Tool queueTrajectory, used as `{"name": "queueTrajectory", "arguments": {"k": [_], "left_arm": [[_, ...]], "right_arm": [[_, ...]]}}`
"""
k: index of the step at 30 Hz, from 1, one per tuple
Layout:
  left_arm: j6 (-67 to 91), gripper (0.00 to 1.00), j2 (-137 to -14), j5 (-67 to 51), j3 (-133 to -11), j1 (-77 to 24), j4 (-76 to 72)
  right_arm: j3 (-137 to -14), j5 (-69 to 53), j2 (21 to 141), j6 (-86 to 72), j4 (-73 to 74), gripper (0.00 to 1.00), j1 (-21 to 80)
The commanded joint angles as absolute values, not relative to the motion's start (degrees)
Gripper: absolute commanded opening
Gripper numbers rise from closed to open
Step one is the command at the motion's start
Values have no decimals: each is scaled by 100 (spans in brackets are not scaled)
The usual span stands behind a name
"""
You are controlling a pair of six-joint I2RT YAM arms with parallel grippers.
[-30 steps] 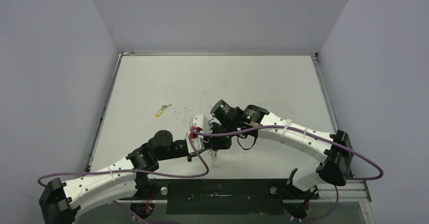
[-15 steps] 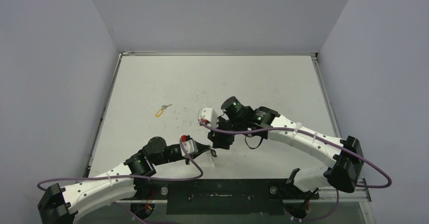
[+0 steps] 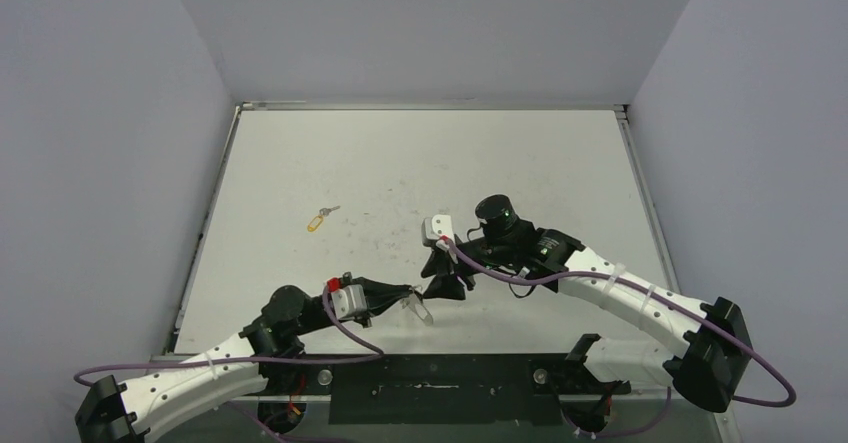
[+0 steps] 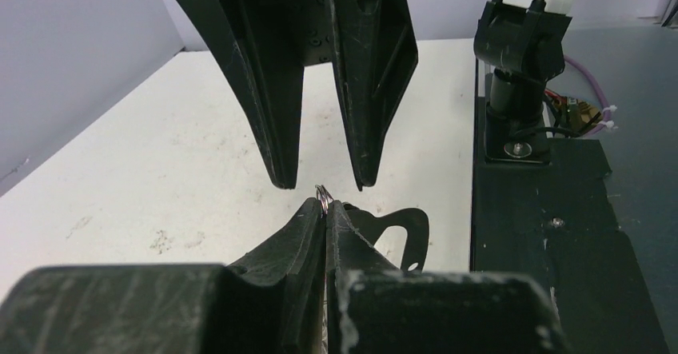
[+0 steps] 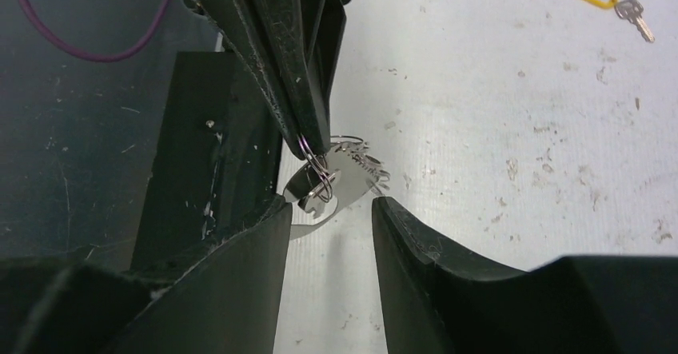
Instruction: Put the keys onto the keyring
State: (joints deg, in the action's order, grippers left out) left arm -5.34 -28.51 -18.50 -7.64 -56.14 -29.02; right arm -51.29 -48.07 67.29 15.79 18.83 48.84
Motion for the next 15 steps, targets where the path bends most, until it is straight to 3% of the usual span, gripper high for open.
{"name": "queueTrajectory", "arguments": {"k": [1, 15], "left_arm": [[-454, 0, -2799, -2048, -800, -5625, -3583], [-451, 0, -2862, -2097, -835, -5632, -3670]], "right_arm": [[-5091, -5577, 6652, 1626, 966, 42, 4895], [-5016, -5772, 6976, 1410, 478, 23, 5001]]}}
